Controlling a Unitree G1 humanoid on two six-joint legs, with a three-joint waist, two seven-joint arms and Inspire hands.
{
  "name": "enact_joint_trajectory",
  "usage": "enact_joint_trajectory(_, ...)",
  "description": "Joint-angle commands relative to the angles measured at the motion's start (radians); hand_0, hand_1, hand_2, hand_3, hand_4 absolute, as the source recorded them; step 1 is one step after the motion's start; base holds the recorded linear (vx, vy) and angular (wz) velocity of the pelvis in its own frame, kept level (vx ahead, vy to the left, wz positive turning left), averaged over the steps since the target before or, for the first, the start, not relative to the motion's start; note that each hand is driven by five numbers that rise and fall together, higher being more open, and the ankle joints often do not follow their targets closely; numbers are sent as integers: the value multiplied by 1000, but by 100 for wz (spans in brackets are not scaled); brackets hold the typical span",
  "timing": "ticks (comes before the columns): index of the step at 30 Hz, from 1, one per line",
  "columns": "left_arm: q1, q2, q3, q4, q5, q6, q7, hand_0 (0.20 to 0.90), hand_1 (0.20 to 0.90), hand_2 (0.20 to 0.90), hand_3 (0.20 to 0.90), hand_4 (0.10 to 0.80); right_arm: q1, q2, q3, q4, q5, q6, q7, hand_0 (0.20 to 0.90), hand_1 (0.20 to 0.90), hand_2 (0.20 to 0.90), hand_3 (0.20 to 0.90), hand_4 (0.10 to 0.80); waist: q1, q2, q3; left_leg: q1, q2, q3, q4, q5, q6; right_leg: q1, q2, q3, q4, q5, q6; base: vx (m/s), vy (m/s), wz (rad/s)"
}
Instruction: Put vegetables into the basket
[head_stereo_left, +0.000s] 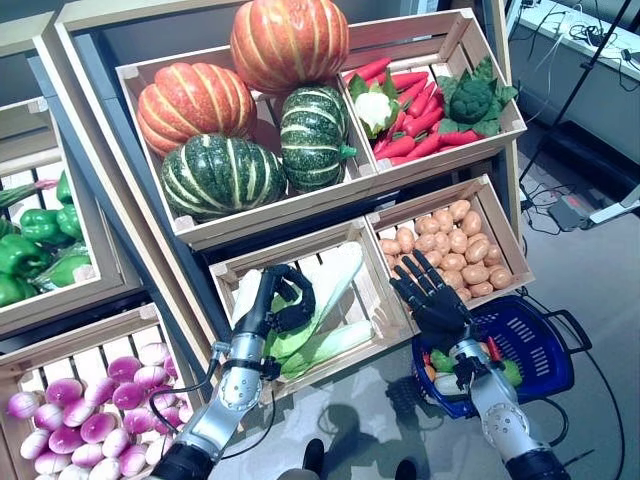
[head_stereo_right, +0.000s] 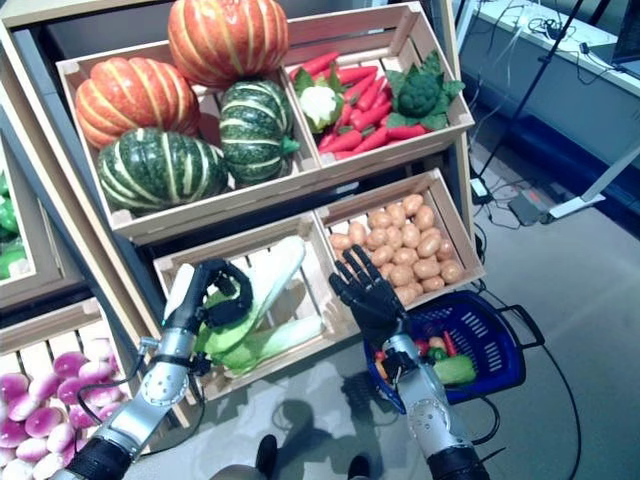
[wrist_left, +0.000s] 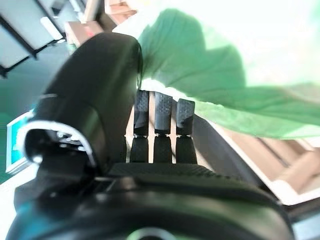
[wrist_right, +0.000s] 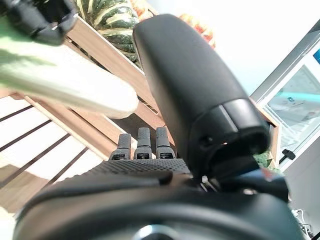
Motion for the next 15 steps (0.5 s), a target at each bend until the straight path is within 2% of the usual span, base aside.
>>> enact_joint_trajectory(1, -139, 21, 46, -70, 2, -141, 15, 300, 300, 300, 300, 400, -76, 16, -9, -40, 48, -35, 66, 900, 900, 900, 900, 800, 17, -29, -64, 35, -27, 18, 2, -113, 0, -7, -41, 32, 49, -24, -13, 0, 0, 0)
enact_joint_trajectory(9, -147, 25, 23, -84, 20, -109, 16, 300, 300, 300, 300, 400, -110, 25, 16, -13, 55, -25, 42, 900, 900, 900, 900, 800, 26, -29, -68, 40, -28, 14, 2, -113, -2, 1, -44, 26, 46, -22, -11, 0, 0, 0)
enact_joint_trajectory(15, -134, 41, 5, -27, 68, 5, -4, 300, 300, 300, 300, 400, -107, 17, 19, 6, 28, -15, -4, 900, 900, 900, 900, 800, 23, -25, -66, 42, -28, 14, 2, -111, -1, -6, -43, 33, 56, -25, -9, 0, 0, 0)
